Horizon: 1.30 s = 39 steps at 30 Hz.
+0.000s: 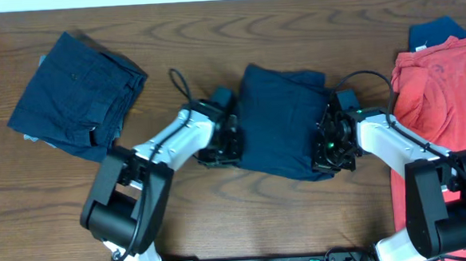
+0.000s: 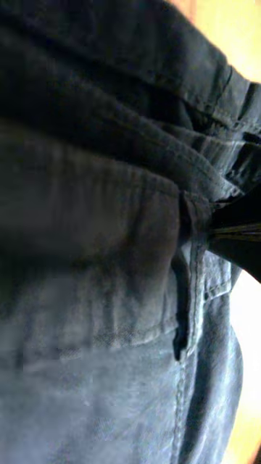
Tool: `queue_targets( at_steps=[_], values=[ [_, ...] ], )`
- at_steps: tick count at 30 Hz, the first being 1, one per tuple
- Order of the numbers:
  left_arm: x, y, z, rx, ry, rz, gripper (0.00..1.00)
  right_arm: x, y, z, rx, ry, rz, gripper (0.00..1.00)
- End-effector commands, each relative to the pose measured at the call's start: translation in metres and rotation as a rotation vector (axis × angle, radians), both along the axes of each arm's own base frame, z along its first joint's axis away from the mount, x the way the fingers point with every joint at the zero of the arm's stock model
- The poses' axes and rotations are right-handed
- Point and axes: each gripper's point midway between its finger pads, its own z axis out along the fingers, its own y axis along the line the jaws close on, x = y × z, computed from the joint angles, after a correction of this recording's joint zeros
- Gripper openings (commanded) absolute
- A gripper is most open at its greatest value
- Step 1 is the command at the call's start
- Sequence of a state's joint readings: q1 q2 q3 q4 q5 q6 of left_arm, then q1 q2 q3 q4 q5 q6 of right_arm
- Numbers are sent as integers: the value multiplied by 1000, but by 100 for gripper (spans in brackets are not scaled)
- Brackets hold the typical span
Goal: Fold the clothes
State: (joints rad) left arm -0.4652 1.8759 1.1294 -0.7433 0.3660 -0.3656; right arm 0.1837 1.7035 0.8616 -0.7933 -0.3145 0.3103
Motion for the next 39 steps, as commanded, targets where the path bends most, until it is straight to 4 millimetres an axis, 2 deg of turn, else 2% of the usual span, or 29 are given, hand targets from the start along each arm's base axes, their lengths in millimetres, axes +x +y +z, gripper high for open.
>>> queue_targets(
  at_steps=[1,5,9,10,12,14,16,18,22,25,26,29,33,36,39],
  values=[
    [31,23,11,34,-65,37,12,-1,-11,8,-37,-31,75,2],
    [52,36,36,16,-92,88,13,17,11,52,99,-157,158,3],
    [51,22,69,-112,-99,97,17,39,20,87,146,-295,138,4],
    [50,16,76,-145,-102,91,17,44,21,91,149,-323,134,5],
    [44,7,87,-174,-111,69,24,54,23,96,155,-368,121,6],
    [37,0,88,-171,-113,39,27,63,23,96,152,-397,101,7],
    [27,-7,83,-150,-99,12,28,72,17,91,112,-405,55,7],
    [14,-6,68,-73,-69,32,28,78,12,87,81,-408,19,6],
    [-10,-14,41,-17,-2,84,22,85,11,87,85,-430,14,5],
    [-14,-26,19,-25,-6,121,19,86,10,88,85,-434,10,5],
    [-13,-28,12,-32,-12,144,15,86,10,88,85,-434,11,5],
    [-5,-26,-7,-33,-41,189,15,86,10,87,85,-432,11,5],
    [12,4,-26,63,-78,257,15,85,10,87,85,-427,3,9],
    [41,24,-25,47,-139,324,15,88,11,88,89,-436,-9,10],
    [70,31,-14,-12,-203,337,15,97,14,91,93,-474,-4,10]
  ],
)
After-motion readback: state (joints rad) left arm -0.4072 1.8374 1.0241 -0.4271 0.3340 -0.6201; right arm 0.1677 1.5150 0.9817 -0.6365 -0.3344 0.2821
